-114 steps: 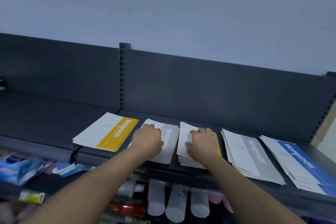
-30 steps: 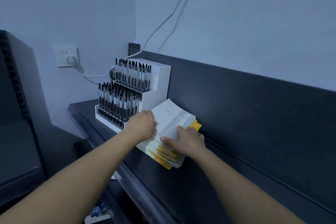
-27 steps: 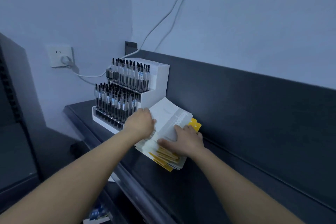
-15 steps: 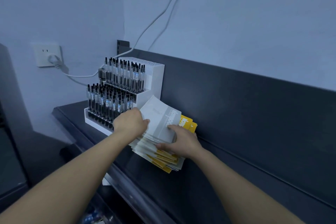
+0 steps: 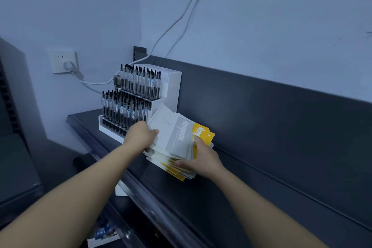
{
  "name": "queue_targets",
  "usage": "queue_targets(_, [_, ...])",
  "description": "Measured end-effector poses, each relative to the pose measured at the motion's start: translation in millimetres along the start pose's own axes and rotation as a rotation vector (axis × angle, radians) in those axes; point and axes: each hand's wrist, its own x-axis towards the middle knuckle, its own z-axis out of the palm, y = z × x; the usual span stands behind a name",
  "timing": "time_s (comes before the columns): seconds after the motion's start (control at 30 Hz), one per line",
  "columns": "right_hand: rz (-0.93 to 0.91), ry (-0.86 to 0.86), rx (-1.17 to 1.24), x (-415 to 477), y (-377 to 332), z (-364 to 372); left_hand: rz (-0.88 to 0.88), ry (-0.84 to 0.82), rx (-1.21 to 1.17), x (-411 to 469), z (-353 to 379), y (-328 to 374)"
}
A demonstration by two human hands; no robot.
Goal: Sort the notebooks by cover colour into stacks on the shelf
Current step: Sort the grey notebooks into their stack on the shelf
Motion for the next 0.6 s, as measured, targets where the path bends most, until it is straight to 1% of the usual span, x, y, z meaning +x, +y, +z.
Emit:
queue_targets(0.17, [-0.021, -0.016, 0.085, -15, 8, 3, -0.055, 0.065, -0.168, -26, 7, -3])
queue_targets(0.2, [-0.022, -0.015, 0.150, -19, 9, 3, -0.060, 0.077, -0.209, -33, 9, -3])
queue_targets(0.3, [0.060, 0.020, 0.427, -29, 12, 0, -0.083, 0.089, -0.352, -51, 16, -4])
queue_targets(0.4, [0.167, 0.109, 0.487, -35, 18, 3, -0.126, 0.078, -0.428, -68, 24, -6])
queue_targets(0.43, [0.212, 0.111, 0.531, -37, 21, 4, -0.133, 0.069, -0.436, -74, 26, -6])
queue_targets(0.5, [0.292, 0.057, 0.629, -46, 21, 4, -0.137, 0.054, -0.467, -87, 31, -6])
queue_targets(0.57, [0.321, 0.012, 0.608, -56, 23, 4, -0.128, 0.039, -0.493, -99, 35, -6])
queue_targets(0.6, [0.321, 0.020, 0.590, -60, 24, 4, -0.115, 0.030, -0.492, -104, 37, -7])
